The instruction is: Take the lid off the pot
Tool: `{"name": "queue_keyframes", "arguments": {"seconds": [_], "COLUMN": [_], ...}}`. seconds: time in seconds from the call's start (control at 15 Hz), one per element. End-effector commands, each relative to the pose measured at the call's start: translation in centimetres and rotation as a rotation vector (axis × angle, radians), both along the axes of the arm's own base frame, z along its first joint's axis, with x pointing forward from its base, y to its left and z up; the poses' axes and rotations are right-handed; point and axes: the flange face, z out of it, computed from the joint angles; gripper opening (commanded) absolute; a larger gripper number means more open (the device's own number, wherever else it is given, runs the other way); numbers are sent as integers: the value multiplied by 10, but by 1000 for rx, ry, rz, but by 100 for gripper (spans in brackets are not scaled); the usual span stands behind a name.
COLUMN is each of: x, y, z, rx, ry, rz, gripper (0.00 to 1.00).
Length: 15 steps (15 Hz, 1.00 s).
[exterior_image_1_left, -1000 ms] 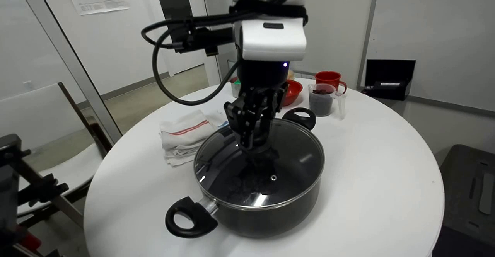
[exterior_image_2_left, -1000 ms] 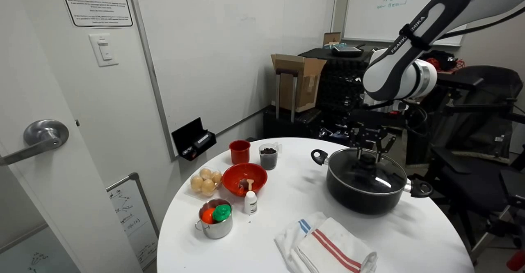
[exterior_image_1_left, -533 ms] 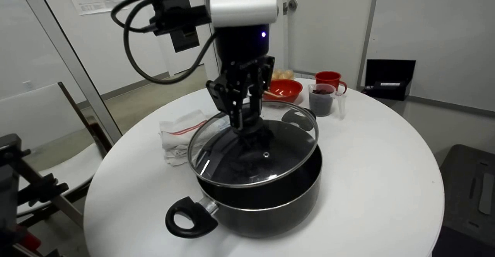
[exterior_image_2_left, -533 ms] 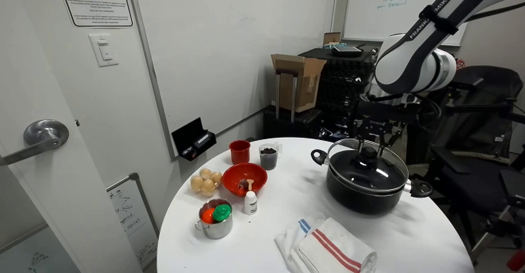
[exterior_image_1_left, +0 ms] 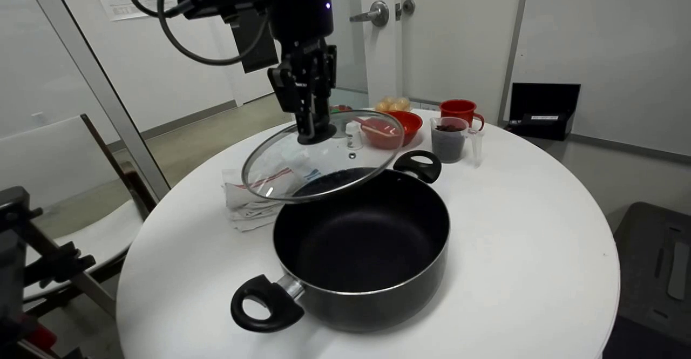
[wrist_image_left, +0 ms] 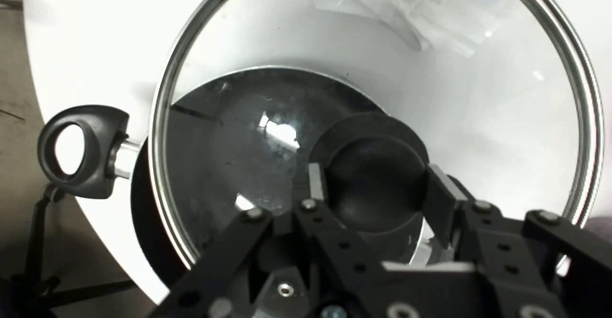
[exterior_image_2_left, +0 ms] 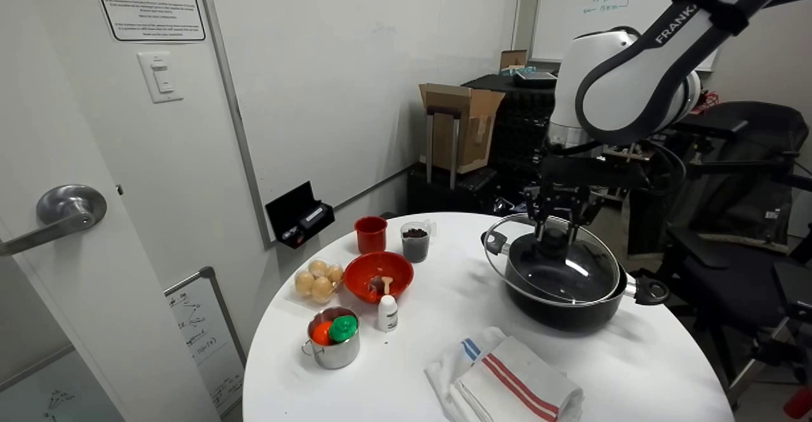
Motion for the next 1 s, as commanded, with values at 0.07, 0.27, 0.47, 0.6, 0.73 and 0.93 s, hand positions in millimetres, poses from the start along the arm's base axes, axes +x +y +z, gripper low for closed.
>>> {"name": "queue_keyframes", "arguments": {"seconds": [0.07,0.27,0.47,0.6,0.73,0.93], "x": [24,32,37,40,42,47], "y": [71,122,162,179,191,196], "z": [17,16,4,-12,-33,-73], "rx": [-43,-52,-59,-67,-65,-51], "ry": [39,63,92,110,120,151], "rz": [251,408,564,660,733,819], "gripper": [26,26,26,26,26,26]}}
